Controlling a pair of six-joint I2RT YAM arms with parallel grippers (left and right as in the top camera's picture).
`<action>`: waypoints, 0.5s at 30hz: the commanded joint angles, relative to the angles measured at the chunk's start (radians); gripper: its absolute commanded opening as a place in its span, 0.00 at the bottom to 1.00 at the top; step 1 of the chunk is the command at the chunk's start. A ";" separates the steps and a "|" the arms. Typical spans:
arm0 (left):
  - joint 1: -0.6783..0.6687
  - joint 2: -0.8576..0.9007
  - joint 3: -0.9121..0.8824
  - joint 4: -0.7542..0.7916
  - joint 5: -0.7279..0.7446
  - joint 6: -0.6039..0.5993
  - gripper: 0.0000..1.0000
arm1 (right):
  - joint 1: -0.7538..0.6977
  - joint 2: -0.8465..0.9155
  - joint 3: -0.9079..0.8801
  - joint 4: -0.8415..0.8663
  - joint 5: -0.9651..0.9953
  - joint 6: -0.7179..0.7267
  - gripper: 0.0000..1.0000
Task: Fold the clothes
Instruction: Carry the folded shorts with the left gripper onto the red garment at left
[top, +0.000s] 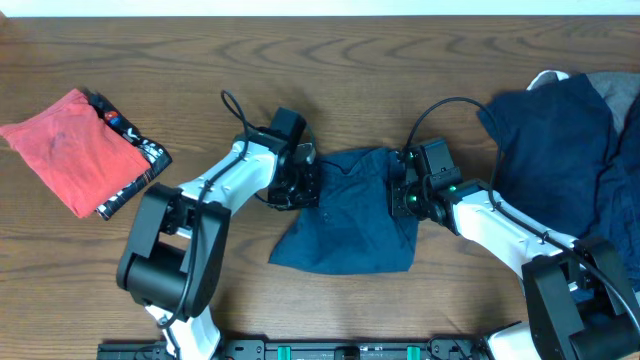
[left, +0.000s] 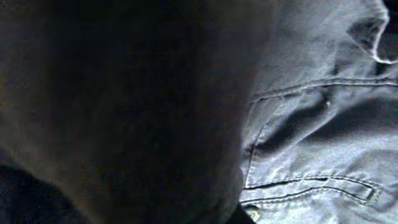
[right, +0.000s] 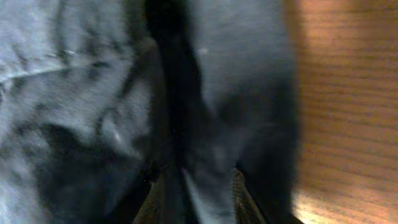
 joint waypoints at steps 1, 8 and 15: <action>0.071 -0.103 0.031 -0.039 -0.138 0.054 0.06 | -0.026 -0.035 0.011 -0.029 -0.014 -0.035 0.36; 0.306 -0.344 0.072 -0.051 -0.351 0.100 0.06 | -0.109 -0.189 0.032 -0.109 -0.011 -0.062 0.36; 0.590 -0.505 0.103 0.121 -0.452 0.151 0.06 | -0.144 -0.309 0.032 -0.161 -0.011 -0.084 0.36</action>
